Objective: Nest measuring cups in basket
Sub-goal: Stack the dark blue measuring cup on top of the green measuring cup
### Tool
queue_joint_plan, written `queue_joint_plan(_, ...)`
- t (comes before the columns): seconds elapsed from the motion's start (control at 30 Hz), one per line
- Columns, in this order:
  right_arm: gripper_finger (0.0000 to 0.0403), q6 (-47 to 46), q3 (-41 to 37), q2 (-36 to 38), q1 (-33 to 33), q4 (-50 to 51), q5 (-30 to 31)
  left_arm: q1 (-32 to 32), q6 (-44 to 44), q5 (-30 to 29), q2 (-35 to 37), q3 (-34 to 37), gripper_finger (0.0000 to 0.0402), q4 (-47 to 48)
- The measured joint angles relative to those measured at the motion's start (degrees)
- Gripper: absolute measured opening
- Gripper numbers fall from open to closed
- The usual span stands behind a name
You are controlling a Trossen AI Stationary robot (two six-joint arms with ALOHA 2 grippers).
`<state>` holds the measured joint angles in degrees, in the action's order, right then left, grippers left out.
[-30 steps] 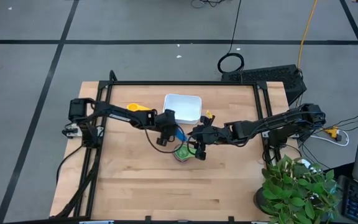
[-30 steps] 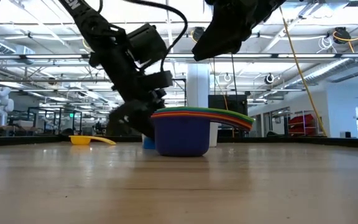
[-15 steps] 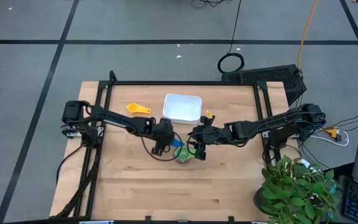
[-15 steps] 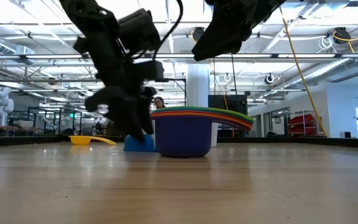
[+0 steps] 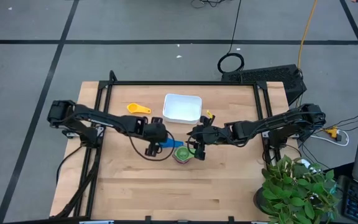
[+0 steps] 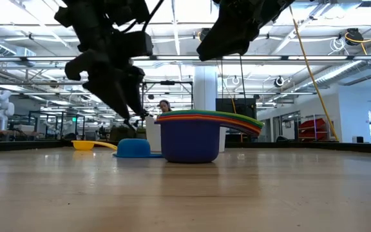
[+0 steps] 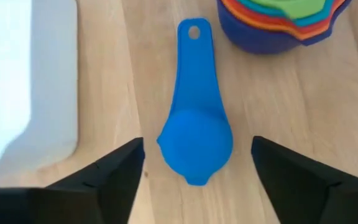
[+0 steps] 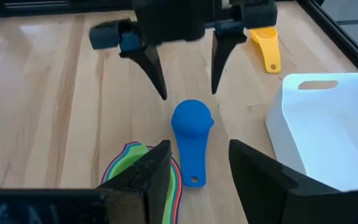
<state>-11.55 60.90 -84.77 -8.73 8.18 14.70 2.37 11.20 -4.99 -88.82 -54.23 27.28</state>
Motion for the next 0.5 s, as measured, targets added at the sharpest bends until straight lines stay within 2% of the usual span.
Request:
queue_joint_plan(0.23,0.0157,-1.04,0.07,0.0,0.0,-0.1,-0.04,0.0,-0.95,0.0,-5.75,0.15,0.0364,-1.83)
queue_joint_plan(0.5,0.0157,-1.14,0.07,0.0,-0.83,0.18,-0.04,-1.38,-0.88,0.51,-11.05,0.1,0.0359,-4.07)
